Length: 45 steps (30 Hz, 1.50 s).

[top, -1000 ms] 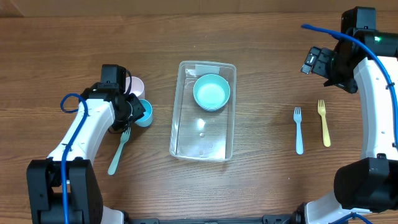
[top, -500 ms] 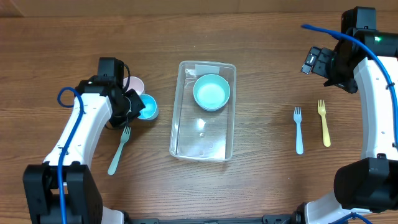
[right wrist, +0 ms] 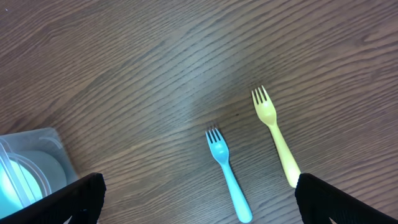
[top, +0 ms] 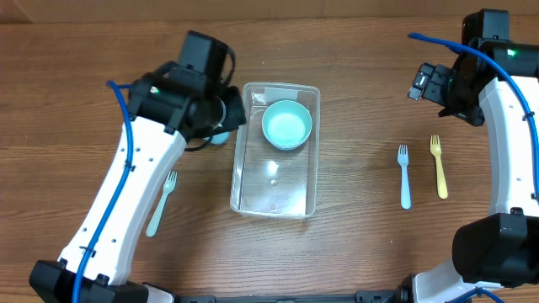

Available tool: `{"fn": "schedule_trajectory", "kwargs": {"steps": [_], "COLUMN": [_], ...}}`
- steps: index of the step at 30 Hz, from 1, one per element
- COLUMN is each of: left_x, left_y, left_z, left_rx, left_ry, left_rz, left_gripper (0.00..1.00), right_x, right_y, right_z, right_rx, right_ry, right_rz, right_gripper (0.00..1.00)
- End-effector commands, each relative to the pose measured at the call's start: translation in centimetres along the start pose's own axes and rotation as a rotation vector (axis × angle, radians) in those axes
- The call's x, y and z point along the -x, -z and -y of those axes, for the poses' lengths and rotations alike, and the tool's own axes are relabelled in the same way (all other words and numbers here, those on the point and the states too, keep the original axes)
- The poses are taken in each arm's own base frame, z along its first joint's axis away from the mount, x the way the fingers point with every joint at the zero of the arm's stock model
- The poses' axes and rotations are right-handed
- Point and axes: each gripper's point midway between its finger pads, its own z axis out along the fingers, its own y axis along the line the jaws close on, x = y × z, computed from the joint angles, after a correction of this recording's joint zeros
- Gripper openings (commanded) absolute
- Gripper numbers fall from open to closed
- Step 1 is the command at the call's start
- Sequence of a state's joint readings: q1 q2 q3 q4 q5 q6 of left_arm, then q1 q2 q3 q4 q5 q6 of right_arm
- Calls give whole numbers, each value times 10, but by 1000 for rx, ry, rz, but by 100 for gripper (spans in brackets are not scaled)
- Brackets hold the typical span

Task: Pack container
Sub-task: 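Close the left gripper on the blue cup and lift it off the table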

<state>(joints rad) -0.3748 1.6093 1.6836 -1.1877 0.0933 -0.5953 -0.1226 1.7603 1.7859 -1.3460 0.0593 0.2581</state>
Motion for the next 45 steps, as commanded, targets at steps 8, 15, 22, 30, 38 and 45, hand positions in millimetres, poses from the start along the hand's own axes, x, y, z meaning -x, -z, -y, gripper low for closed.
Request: {"fn": "schedule_trajectory", "kwargs": {"steps": [8,15,22,30,38,45], "left_x": [7,8,12,7,1,1], "left_y": [12,11,-10,-93,-121,-119], "left_z": [-6,-11,-47,-57,-70,-83], "left_rx": [110,134,197,112,164,205], "left_ry": [-56,-21,262,388,445,461], "left_rz": [95,104,71,-141,-194,-193], "left_gripper": [46,54,50,40,46,46], "right_x": [7,7,7,7,7,7], "right_y": [14,14,14,14,14,14], "right_z": [-1,0,0,-1,0,0], "right_rx": [10,9,9,10,9,9], "right_ry": [-7,-7,-7,-7,-7,-7], "right_rz": [49,49,49,49,49,49], "right_gripper": [100,100,100,100,100,100]}}
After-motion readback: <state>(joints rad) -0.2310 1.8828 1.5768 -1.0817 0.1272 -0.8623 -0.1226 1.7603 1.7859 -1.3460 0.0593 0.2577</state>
